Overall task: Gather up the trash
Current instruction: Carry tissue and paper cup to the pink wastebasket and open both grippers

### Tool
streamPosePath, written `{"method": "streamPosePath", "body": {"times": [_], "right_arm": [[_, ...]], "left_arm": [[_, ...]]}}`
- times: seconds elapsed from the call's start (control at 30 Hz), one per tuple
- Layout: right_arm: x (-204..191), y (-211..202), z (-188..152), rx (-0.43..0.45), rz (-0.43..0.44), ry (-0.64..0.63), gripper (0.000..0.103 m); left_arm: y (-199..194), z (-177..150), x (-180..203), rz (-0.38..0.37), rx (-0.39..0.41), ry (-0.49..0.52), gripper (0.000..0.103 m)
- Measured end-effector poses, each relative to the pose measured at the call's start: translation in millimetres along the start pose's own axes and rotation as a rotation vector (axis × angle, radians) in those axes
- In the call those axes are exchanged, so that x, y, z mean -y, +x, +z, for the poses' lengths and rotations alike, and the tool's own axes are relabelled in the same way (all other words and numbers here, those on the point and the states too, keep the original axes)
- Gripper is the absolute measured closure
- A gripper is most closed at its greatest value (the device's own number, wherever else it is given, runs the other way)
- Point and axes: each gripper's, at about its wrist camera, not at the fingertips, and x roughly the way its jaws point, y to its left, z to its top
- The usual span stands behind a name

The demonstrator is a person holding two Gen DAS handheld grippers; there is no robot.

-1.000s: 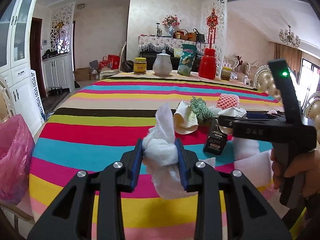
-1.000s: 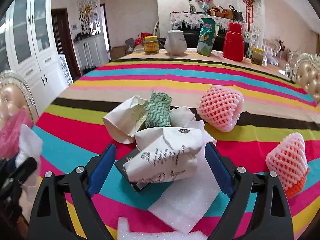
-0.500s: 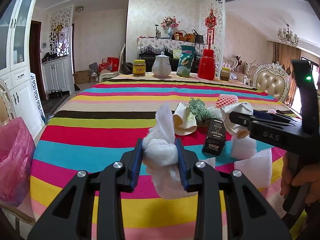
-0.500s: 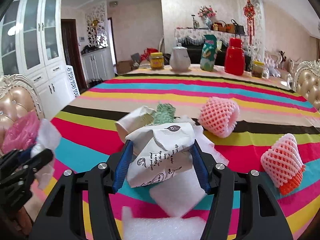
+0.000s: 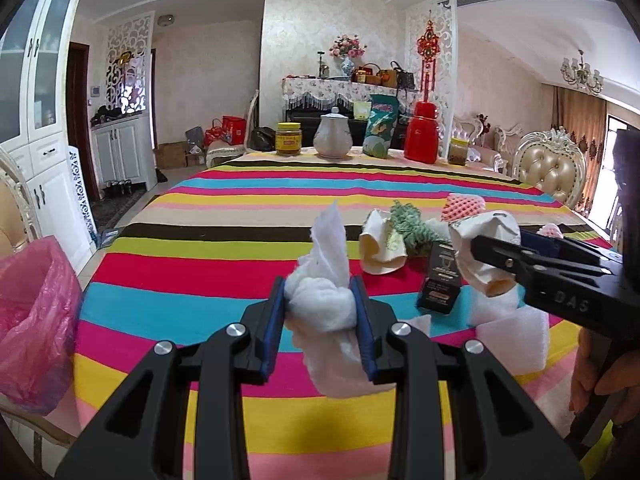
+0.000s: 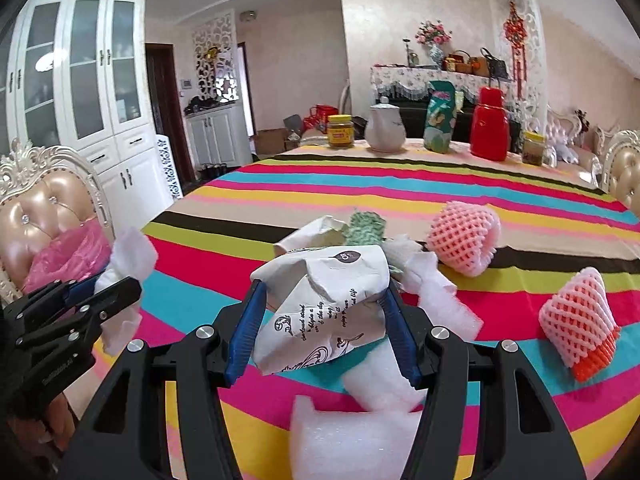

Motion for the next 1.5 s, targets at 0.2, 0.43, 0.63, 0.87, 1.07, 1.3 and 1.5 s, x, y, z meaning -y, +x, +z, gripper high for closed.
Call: {"method": "streamPosePath", "body": {"times": [0.2,0.43,0.63,0.87,1.07,1.3,1.5], "right_arm": [[-18,0,-2,-0.004,0.048,-0.048,0.047],[-38,0,-4,-0.009,0.092,-0.1,0.047],[-58,3,-6,-0.021,0.112,-0.154,0.047],[-87,4,0,-0.029,0.145,-0.211,0.047],[-122,10,2,-0.034,0.183,-0.254,0.047],[-176,23,7,-0.038,0.259,-0.294,0.047],[-235,38,12,-0.036,0.348,-0.344,0.047]], "left_arm": [[-5,-2,-13,0.027,-0.01,-0.012,0.071],[-16,-3,-31,0.054,-0.009,-0.028,0.071],[-26,-5,-47,0.075,-0.006,-0.044,0.071],[-41,-8,-75,0.111,0.0,-0.074,0.071],[-57,-7,-109,0.158,0.025,-0.106,0.071],[-88,-4,-166,0.233,0.068,-0.143,0.071],[-113,-5,-236,0.308,0.069,-0.191,0.071]]}}
